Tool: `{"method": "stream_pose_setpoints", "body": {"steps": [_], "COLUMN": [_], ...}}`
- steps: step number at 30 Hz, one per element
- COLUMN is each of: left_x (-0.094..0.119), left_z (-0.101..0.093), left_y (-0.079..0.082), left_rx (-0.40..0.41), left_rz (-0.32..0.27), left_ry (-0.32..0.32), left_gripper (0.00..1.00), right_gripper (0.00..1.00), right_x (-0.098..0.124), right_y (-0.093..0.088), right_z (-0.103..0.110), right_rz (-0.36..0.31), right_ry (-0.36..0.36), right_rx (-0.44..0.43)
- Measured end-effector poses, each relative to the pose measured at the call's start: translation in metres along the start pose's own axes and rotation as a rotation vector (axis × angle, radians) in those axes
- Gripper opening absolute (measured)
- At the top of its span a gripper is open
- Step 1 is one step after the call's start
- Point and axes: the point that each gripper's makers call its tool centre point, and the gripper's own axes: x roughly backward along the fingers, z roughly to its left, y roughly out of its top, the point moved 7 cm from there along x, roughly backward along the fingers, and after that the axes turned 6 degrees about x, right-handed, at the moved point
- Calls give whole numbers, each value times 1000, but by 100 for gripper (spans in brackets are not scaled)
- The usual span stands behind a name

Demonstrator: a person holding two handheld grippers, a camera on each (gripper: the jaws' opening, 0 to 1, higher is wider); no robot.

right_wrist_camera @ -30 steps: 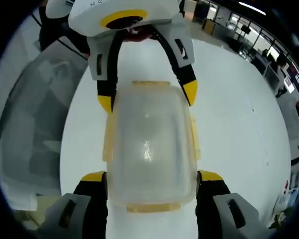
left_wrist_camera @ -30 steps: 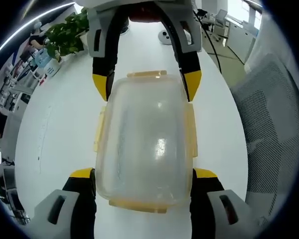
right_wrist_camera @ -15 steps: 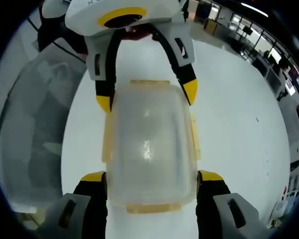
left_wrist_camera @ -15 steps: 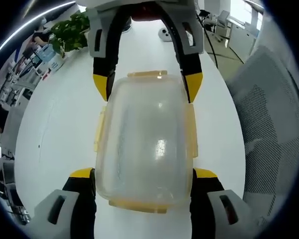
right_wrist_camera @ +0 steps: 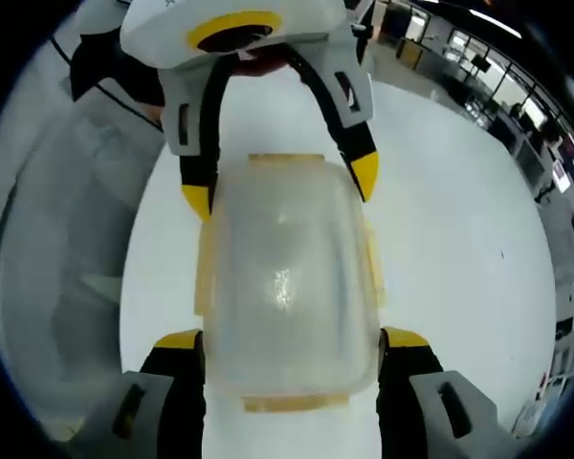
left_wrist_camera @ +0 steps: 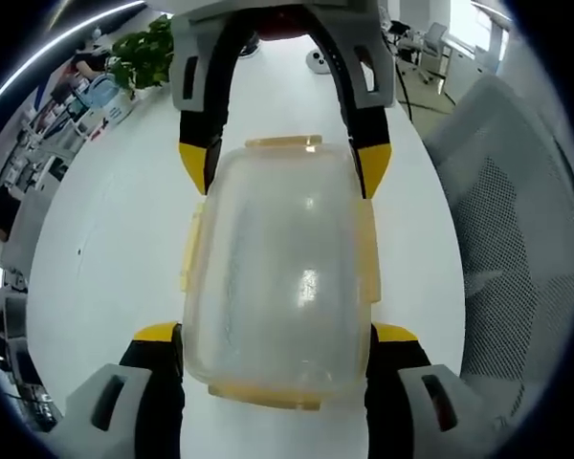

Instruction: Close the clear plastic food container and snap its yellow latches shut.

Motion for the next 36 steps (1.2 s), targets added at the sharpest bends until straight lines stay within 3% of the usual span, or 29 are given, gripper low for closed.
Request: {"method": "stream_pose_setpoints", "body": {"steps": [25, 36], "left_x": [19, 19], "left_z": [4, 5], "left_y": [-45, -48], "left_rx": [9, 14], "left_rz": [6, 15], "left_ry": [4, -6], "left_gripper": [80, 81], "right_gripper": [75, 75], "right_x": [-22, -25], "right_y": [48, 50], "right_z": [0, 0], "right_rz": [8, -6], "right_ry": [13, 12], "right_rx": [8, 7]}}
